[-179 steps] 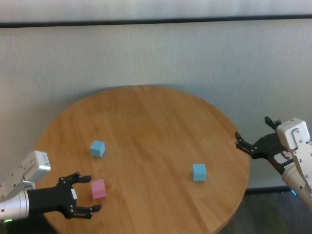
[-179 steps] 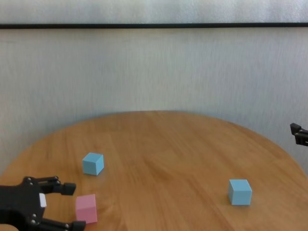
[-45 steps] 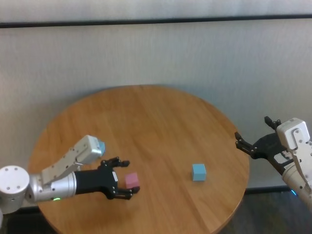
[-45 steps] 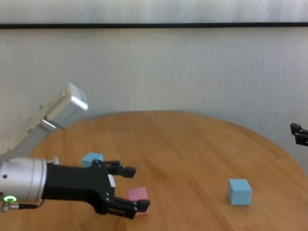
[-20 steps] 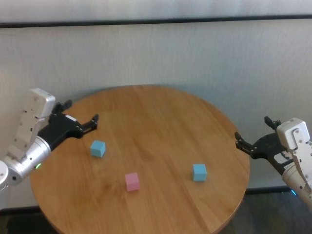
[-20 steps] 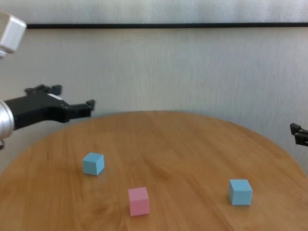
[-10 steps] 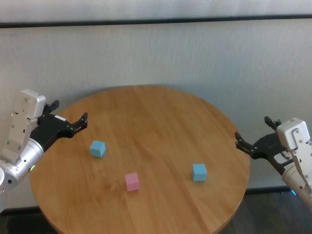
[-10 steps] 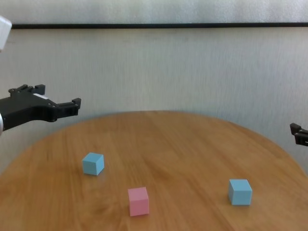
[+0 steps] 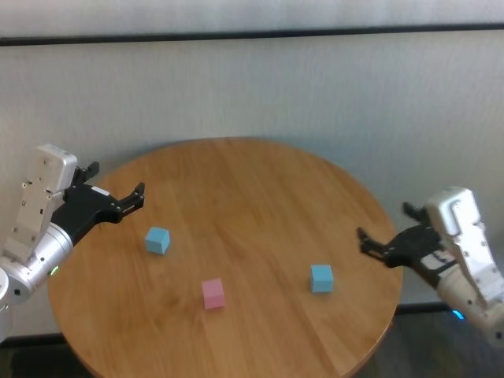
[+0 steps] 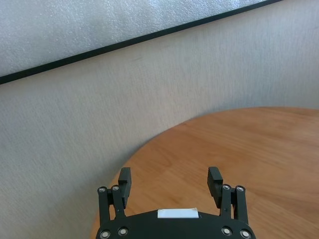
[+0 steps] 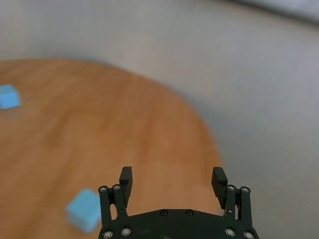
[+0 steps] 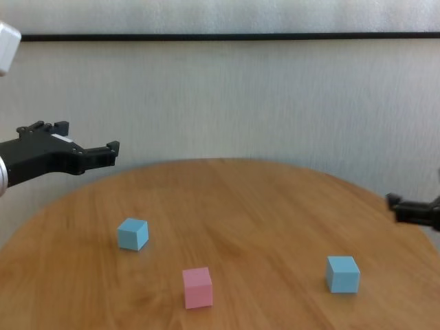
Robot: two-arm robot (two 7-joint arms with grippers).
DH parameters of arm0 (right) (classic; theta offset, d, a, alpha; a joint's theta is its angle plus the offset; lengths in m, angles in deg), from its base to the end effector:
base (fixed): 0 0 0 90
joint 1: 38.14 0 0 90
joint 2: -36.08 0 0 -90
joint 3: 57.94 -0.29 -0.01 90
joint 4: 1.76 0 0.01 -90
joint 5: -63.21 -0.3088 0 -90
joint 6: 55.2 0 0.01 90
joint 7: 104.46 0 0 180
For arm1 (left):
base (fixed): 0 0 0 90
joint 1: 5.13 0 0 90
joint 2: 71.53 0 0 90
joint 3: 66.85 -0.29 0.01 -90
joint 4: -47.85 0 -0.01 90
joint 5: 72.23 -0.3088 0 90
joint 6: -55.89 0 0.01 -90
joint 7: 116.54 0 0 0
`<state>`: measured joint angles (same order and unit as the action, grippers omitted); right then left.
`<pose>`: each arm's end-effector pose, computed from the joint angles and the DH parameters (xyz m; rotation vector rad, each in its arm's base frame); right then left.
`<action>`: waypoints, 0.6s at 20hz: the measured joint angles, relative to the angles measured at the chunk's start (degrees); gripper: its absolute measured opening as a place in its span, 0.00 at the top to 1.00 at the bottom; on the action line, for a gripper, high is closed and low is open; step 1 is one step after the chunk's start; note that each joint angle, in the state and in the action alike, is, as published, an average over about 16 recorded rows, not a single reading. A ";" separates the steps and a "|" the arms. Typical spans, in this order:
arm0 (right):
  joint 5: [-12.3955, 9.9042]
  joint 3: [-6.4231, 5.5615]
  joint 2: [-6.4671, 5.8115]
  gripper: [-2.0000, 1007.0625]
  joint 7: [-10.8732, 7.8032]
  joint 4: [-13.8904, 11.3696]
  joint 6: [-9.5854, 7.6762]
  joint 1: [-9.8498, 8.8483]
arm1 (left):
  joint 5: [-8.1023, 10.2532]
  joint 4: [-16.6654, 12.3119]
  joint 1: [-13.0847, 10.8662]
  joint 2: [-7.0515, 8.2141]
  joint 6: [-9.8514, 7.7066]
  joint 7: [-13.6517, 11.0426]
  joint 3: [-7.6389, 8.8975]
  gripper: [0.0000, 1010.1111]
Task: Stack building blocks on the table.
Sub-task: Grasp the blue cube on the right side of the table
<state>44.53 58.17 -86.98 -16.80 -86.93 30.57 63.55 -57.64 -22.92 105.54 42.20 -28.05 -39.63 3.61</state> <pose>0.3587 -0.0580 -0.2863 -0.3464 -0.1185 -1.1805 0.4166 0.0683 -0.2818 0.1715 -0.1868 1.1555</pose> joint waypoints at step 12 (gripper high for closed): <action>-4.79 1.72 4.40 0.00 -2.13 -5.92 -24.57 1.91 | 0.07 0.28 0.25 0.06 0.18 -0.33 -0.32 0.01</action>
<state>39.74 59.89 -82.58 -18.93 -92.85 6.00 65.46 -57.58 -22.64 105.79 42.26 -27.87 -39.96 3.29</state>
